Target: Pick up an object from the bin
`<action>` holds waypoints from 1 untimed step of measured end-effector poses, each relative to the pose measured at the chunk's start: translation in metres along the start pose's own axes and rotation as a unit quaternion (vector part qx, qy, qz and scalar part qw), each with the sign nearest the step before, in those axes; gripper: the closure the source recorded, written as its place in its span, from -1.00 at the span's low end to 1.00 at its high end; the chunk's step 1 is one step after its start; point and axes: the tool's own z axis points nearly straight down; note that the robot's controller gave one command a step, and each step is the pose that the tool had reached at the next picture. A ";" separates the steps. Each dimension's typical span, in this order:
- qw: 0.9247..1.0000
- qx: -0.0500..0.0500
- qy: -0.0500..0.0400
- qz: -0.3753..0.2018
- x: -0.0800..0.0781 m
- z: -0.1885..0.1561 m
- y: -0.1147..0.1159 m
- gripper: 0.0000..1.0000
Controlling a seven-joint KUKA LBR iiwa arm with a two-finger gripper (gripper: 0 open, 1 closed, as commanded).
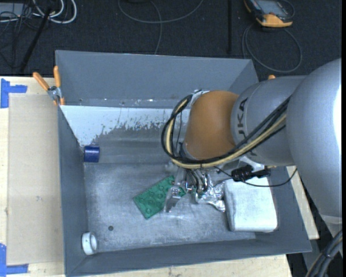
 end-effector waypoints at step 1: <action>0.989 -0.001 0.001 0.149 -0.002 0.023 0.006 -1.00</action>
Offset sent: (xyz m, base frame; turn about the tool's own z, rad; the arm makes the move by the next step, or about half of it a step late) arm 0.0005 0.0052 -0.0293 0.3012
